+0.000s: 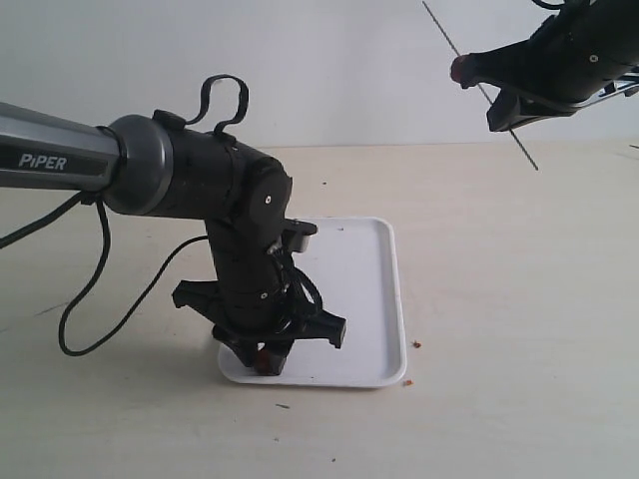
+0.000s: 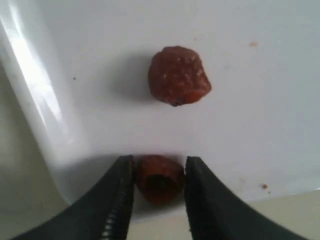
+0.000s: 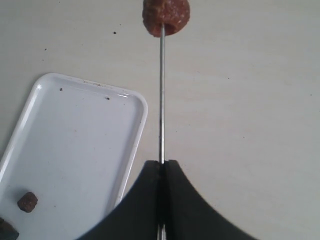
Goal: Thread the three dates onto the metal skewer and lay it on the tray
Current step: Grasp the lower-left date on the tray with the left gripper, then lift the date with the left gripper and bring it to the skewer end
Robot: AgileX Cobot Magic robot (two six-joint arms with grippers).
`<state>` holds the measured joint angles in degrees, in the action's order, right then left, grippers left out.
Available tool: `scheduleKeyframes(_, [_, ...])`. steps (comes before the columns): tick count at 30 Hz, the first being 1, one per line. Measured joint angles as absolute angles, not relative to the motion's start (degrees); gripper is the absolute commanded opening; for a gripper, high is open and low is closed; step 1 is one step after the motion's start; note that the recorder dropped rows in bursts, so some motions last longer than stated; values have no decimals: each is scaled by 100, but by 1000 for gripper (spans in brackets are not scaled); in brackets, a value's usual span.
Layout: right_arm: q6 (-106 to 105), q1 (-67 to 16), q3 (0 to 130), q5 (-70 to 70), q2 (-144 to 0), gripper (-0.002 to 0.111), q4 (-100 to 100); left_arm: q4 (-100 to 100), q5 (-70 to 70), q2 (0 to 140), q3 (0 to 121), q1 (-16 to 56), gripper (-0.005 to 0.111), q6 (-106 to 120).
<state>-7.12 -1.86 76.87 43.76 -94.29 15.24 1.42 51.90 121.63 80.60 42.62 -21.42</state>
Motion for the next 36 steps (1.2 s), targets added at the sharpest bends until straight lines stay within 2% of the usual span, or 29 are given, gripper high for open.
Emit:
scheduleKeyframes(17, [-733, -186, 7687, 4376, -9429, 0, 1535, 142, 5190, 12163, 8060, 4262, 27, -1873])
scheduleKeyframes(28, [-813, -186, 7687, 4388, -9429, 0, 1535, 142, 5190, 11629, 8060, 4262, 27, -1518])
scheduleKeyframes(36, [-1151, -186, 7533, 4432, -9429, 0, 1622, 1013, 5193, 11334, 8060, 3774, 27, -596])
